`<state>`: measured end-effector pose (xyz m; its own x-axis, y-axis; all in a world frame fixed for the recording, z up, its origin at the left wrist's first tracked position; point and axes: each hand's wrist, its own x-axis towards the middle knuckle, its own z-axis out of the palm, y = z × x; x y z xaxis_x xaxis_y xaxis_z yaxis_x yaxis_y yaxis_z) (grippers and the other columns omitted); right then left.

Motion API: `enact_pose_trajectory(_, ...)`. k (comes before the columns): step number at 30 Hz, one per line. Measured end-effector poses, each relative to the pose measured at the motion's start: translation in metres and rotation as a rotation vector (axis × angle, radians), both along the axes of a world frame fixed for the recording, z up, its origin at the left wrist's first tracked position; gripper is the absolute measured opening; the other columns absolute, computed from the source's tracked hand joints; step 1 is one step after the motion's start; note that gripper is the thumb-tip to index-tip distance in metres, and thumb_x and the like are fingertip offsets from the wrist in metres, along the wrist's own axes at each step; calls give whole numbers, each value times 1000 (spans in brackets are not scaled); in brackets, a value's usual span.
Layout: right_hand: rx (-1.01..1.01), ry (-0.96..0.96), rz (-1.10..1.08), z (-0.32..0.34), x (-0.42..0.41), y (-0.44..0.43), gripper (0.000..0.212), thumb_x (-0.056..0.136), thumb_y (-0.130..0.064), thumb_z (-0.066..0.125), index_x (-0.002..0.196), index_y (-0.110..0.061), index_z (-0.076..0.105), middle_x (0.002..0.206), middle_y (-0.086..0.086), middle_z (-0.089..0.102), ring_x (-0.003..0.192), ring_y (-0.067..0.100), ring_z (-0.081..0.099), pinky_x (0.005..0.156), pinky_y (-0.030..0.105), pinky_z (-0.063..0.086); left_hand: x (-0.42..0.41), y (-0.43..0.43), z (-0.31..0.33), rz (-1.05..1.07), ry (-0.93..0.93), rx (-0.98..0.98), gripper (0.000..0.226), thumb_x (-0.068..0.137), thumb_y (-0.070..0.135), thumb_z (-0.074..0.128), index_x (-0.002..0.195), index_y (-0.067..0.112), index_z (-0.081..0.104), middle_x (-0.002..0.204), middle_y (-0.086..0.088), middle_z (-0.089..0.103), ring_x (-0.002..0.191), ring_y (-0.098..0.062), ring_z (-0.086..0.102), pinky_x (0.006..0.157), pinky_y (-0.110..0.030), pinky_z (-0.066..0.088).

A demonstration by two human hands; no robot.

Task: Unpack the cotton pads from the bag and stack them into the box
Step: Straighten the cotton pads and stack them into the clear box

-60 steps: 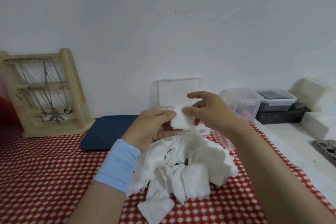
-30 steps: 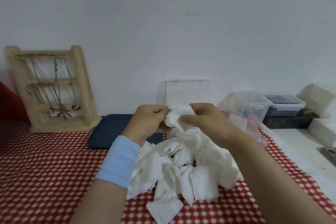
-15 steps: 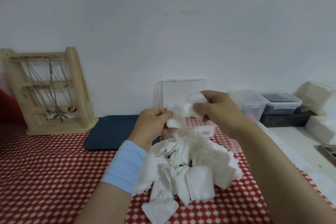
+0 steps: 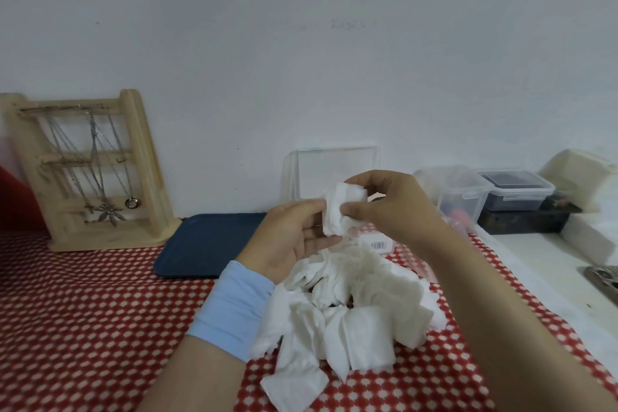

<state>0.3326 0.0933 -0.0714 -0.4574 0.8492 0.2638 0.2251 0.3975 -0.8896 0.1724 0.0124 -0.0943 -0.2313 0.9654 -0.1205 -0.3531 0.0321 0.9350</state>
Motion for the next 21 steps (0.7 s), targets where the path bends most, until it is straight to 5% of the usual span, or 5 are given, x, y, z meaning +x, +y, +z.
enact_pose_trajectory(4, 40, 19, 0, 1, 0, -3, 30, 75, -10, 85, 90, -33, 75, 73, -19, 69, 56, 4, 62, 58, 18, 53, 1, 0, 0, 21, 16, 8, 29, 96, 25, 66, 112, 2, 73, 107, -17, 77, 90, -24, 76, 78, -32, 64)
enact_pose_trajectory(8, 198, 76, -49, -4, -4, -3, 27, 73, -12, 88, 86, -33, 76, 101, -13, 66, 73, 8, 61, 65, 10, 46, 2, 2, -2, 46, -93, -4, 28, 98, 19, 64, 116, -1, 71, 113, -19, 75, 96, -25, 75, 78, -32, 64)
enact_pose_trajectory(11, 243, 141, -82, -7, -7, 0, 23, 74, -13, 87, 79, -34, 76, 100, -10, 67, 73, 5, 59, 68, 9, 43, 1, 2, 0, 32, -226, -24, 29, 98, 20, 63, 117, 0, 70, 112, -17, 75, 96, -23, 74, 76, -31, 64)
enact_pose_trajectory(15, -21, 285, -53, -3, -6, -1, 14, 80, -10, 83, 78, -21, 76, 77, 7, 74, 65, 9, 65, 61, 20, 53, 2, 3, 0, 10, -302, -36, 25, 99, 20, 62, 111, 0, 70, 103, -16, 77, 89, -22, 77, 70, -30, 64)
enact_pose_trajectory(21, -230, 415, -45, -2, -6, 0, 4, 88, -2, 74, 91, -3, 72, 86, 18, 75, 72, 23, 72, 68, 34, 63, 0, 4, -2, 58, -346, -55, 26, 99, 20, 62, 113, -1, 68, 105, -17, 77, 93, -25, 75, 73, -33, 65)
